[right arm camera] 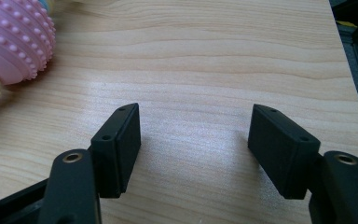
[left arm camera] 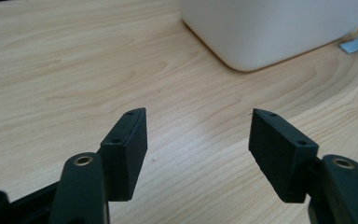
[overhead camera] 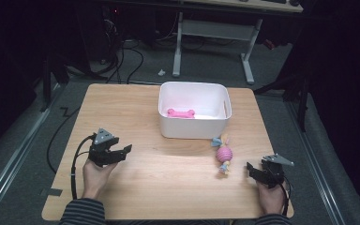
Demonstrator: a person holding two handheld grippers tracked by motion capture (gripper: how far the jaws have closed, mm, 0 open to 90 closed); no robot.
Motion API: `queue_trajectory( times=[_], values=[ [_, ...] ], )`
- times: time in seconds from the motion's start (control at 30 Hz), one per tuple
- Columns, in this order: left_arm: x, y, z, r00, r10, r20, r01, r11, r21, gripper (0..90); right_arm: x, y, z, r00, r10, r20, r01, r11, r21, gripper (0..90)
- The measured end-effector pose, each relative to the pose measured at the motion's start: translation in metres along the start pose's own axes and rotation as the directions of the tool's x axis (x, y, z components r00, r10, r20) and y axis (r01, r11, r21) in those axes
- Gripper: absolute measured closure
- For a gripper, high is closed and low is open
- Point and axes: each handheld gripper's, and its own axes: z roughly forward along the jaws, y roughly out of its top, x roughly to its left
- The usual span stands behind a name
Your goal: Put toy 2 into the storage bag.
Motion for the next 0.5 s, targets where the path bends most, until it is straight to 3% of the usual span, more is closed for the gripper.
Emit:
queue_trajectory(
  times=[0.5],
  values=[
    [0.001,-0.028,0.026,0.9974,0.002,-0.072,0.002,0.9984,0.057,38.3,0.000,0.000,0.000,1.0000,-0.001,-0.001,0.001,1.000,0.000,35.1]
  ],
)
